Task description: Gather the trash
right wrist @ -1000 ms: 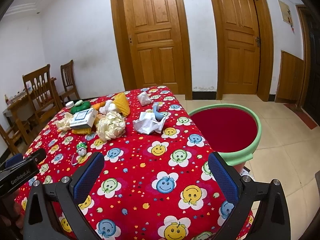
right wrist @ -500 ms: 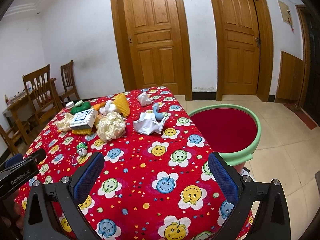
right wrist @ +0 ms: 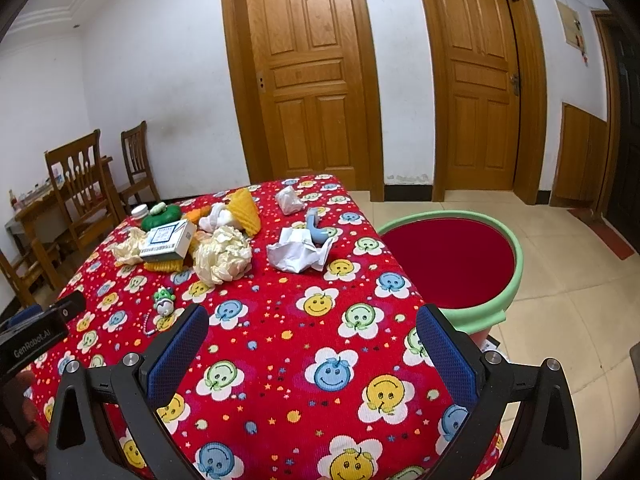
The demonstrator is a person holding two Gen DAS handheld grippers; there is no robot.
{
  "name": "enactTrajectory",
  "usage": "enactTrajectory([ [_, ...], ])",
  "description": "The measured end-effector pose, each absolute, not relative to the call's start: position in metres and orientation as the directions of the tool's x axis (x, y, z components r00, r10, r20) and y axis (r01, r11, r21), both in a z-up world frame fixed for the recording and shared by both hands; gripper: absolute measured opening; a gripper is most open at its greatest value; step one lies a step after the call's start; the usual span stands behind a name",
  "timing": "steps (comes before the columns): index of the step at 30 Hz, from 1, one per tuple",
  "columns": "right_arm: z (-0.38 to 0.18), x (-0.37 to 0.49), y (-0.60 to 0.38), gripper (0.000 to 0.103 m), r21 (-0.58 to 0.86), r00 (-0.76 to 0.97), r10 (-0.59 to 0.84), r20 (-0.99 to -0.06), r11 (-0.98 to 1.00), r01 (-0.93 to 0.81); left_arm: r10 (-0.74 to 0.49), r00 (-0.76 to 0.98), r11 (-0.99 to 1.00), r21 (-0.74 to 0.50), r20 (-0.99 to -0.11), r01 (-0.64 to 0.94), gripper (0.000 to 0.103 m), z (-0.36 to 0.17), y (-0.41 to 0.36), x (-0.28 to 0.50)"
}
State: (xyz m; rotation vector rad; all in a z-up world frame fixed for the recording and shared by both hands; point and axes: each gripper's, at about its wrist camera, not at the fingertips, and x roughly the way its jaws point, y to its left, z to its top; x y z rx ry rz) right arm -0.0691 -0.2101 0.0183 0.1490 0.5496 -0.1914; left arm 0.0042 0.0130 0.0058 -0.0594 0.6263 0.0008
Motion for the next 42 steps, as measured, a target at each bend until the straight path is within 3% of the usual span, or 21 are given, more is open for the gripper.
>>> enactTrajectory([
  [18, 0.022, 0.011, -0.223, 0.103, 0.128, 0.782, -0.045, -0.622, 0.979, 0.158, -0.003, 0.749, 1.0, -0.003, -0.663, 0.001, 0.088, 0.014, 0.039, 0.11],
  [31, -0.01, 0.075, -0.237, 0.103, 0.092, 0.676, -0.112, -0.728, 0.962, 0.259, -0.048, 0.679, 0.998, -0.001, -0.733, 0.069, 0.086, -0.02, 0.042, 0.198],
  [39, -0.033, 0.091, -0.235, 0.103, 0.096, 0.625, -0.094, -0.775, 0.96, 0.264, -0.129, 0.635, 0.991, -0.072, -0.762, 0.115, 0.058, -0.041, 0.039, 0.22],
  [42, -0.037, 0.094, -0.233, 0.095, 0.114, 0.615, -0.071, -0.785, 0.96, 0.256, -0.183, 0.607, 0.983, -0.128, -0.773, 0.134, 0.053, -0.048, 0.04, 0.223],
])
